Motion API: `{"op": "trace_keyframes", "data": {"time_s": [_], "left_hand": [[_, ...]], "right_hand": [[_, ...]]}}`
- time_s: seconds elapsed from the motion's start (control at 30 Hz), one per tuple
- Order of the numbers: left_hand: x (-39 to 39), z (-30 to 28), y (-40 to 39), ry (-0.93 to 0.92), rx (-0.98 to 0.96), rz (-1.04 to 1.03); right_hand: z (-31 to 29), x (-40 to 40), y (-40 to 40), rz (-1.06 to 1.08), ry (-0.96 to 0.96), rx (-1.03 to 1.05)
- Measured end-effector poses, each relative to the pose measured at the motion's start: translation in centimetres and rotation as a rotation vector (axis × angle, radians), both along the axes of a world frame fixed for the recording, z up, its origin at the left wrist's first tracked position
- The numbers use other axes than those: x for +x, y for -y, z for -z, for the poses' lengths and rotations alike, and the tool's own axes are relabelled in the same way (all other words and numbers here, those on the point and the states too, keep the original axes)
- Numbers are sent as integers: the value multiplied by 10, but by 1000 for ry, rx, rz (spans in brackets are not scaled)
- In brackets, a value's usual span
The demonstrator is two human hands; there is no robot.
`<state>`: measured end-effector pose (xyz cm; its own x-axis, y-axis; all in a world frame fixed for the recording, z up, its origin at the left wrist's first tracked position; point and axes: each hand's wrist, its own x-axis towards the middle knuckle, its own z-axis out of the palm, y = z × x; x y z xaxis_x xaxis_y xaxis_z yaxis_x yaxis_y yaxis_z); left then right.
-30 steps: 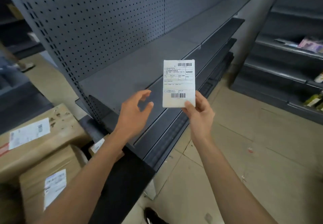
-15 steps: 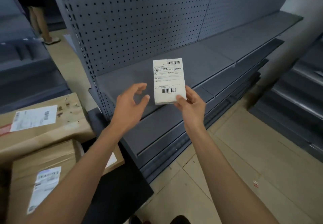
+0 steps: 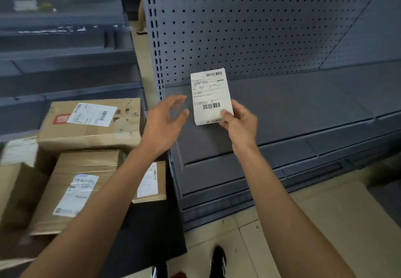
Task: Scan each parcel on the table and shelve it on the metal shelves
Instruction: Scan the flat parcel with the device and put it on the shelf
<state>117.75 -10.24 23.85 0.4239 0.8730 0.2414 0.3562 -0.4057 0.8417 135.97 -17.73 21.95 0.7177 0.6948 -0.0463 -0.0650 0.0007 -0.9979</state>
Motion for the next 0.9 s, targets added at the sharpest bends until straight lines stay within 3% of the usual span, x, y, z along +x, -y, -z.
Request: {"op": "trace_keyframes", "data": {"time_s": [0.57, 0.9], "left_hand": [[38, 2, 31, -36, -30, -259], [47, 3, 25, -129, -42, -215]], "right_hand": [[12, 39, -21, -169, 376, -72], [14, 41, -26, -185, 492, -219]]}}
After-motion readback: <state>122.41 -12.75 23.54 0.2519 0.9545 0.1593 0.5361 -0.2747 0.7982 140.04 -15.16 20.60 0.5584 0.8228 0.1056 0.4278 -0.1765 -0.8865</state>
